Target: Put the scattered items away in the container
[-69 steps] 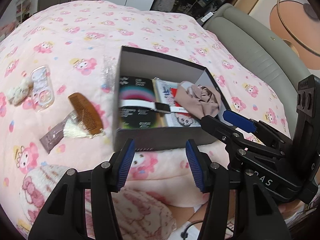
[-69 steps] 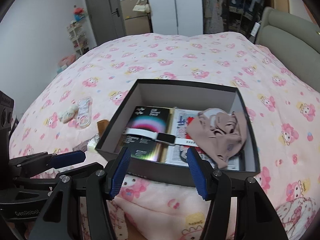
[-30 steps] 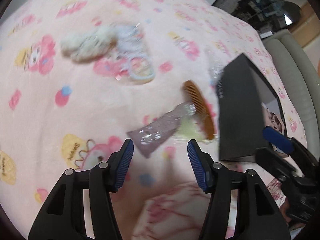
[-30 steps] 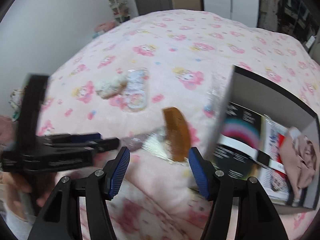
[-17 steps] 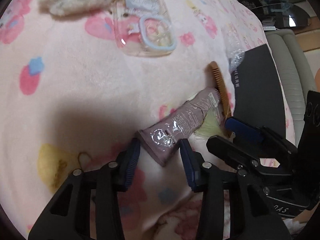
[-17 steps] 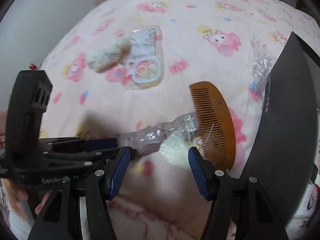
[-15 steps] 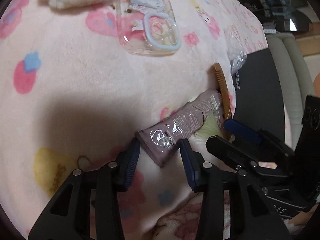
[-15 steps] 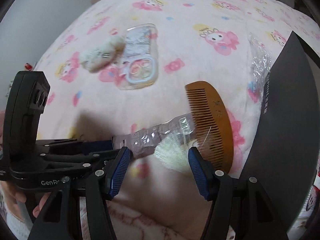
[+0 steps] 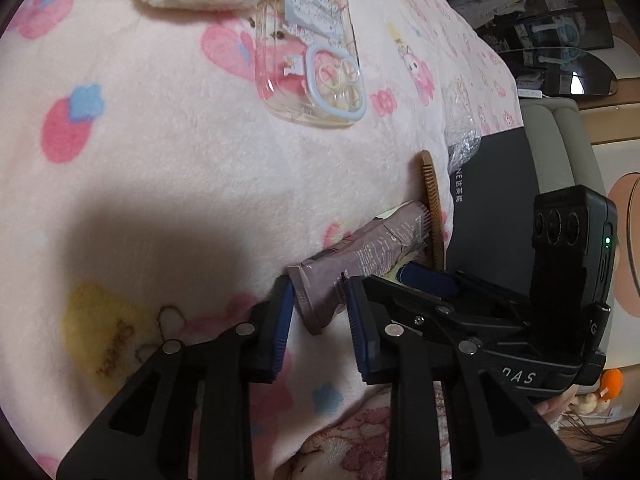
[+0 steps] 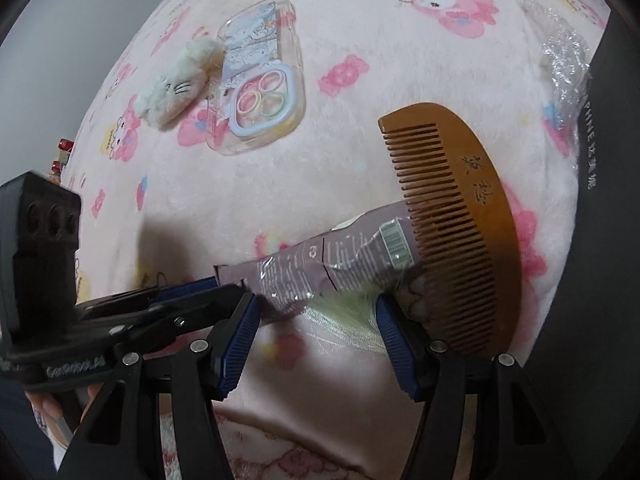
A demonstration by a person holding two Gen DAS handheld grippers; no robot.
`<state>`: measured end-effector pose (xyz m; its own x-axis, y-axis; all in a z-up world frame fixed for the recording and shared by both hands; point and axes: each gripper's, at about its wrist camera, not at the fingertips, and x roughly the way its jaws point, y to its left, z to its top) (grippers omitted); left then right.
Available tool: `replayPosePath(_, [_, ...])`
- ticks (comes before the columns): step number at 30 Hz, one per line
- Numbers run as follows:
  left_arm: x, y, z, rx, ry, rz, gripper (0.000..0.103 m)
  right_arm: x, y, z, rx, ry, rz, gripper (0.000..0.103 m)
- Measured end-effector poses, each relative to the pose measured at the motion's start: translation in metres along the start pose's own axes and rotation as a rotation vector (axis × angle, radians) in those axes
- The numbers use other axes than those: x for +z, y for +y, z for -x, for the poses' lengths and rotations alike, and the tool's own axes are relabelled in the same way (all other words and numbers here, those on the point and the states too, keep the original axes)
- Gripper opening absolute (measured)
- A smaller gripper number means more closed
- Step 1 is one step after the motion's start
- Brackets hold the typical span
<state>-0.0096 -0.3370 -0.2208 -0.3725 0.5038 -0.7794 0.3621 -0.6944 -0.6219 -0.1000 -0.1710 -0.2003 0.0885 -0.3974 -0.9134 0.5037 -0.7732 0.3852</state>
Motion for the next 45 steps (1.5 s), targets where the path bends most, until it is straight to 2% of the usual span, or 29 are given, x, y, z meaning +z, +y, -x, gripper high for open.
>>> replayPosePath(5, [-0.006, 0.001, 0.012, -0.007, -0.047, 0.047, 0.022, 0.001, 0.023, 0.000, -0.006, -0.008, 0.093, 0.045])
replayPosePath(9, [-0.012, 0.002, 0.025, -0.003, -0.095, 0.056, 0.021, 0.000, 0.041, -0.001, 0.026, -0.009, 0.169, 0.040])
replayPosePath(12, [-0.012, 0.005, 0.032, 0.015, -0.111, 0.053, 0.022, -0.002, 0.049, 0.001, 0.037, -0.023, 0.204, 0.040])
replayPosePath(13, [-0.011, 0.008, 0.031, 0.011, -0.108, 0.063, 0.026, -0.003, 0.050, 0.003, 0.044, -0.031, 0.203, 0.040])
replayPosePath(14, [-0.010, 0.010, 0.029, 0.002, -0.100, 0.077, 0.037, -0.004, 0.048, 0.005, 0.036, -0.039, 0.185, 0.040])
replayPosePath(16, [-0.011, 0.015, 0.024, -0.016, -0.068, 0.083, 0.051, -0.004, 0.042, 0.014, -0.050, -0.071, 0.124, 0.040])
replayPosePath(18, [-0.013, 0.010, 0.018, 0.003, -0.049, 0.062, 0.051, -0.005, 0.035, 0.025, -0.104, -0.126, 0.067, 0.041])
replayPosePath(20, [-0.013, 0.006, 0.014, 0.026, -0.046, 0.036, 0.050, -0.002, 0.028, 0.026, -0.091, -0.131, 0.025, 0.042])
replayPosePath(21, [-0.011, 0.002, 0.010, 0.029, -0.045, 0.019, 0.049, 0.000, 0.025, 0.023, -0.081, -0.120, 0.008, 0.042])
replayPosePath(22, [-0.009, -0.002, 0.008, 0.027, -0.047, 0.006, 0.037, 0.003, 0.021, 0.019, -0.073, -0.105, -0.012, 0.042])
replayPosePath(23, [-0.008, -0.004, 0.006, 0.042, -0.047, -0.003, 0.030, 0.006, 0.014, 0.016, -0.068, -0.093, -0.029, 0.042])
replayPosePath(25, [-0.004, -0.006, 0.003, 0.100, -0.053, -0.017, 0.013, 0.010, 0.003, 0.008, -0.057, -0.069, -0.059, 0.042])
replayPosePath(27, [-0.003, -0.005, 0.009, 0.085, -0.081, -0.014, 0.003, 0.010, -0.002, 0.004, -0.025, -0.061, -0.081, 0.042])
replayPosePath(30, [-0.002, 0.001, 0.023, 0.030, -0.134, 0.010, 0.002, 0.011, -0.001, 0.007, -0.007, -0.075, -0.086, 0.042])
replayPosePath(34, [-0.003, 0.011, 0.046, 0.063, -0.207, 0.031, 0.001, 0.012, 0.003, 0.018, 0.002, -0.134, -0.094, 0.042])
replayPosePath(36, [-0.004, 0.021, 0.054, 0.013, -0.218, 0.042, 0.001, 0.013, 0.005, 0.020, -0.005, -0.147, -0.094, 0.042])
replayPosePath(38, [-0.003, 0.029, 0.048, -0.089, -0.180, 0.070, 0.002, 0.016, 0.007, 0.015, -0.044, -0.142, -0.089, 0.043])
replayPosePath(39, [-0.003, 0.029, 0.039, -0.106, -0.156, 0.083, 0.004, 0.017, 0.005, 0.009, -0.062, -0.131, -0.091, 0.044])
replayPosePath(41, [0.001, 0.023, 0.023, -0.067, -0.117, 0.060, 0.014, 0.019, -0.009, 0.001, -0.046, -0.091, -0.120, 0.046])
replayPosePath(43, [0.005, 0.016, 0.007, -0.051, -0.083, 0.031, 0.018, 0.021, -0.014, -0.005, -0.016, -0.075, -0.147, 0.046])
replayPosePath(45, [0.010, 0.010, -0.004, -0.072, -0.066, 0.013, 0.034, 0.022, -0.013, -0.005, -0.018, -0.078, -0.141, 0.047])
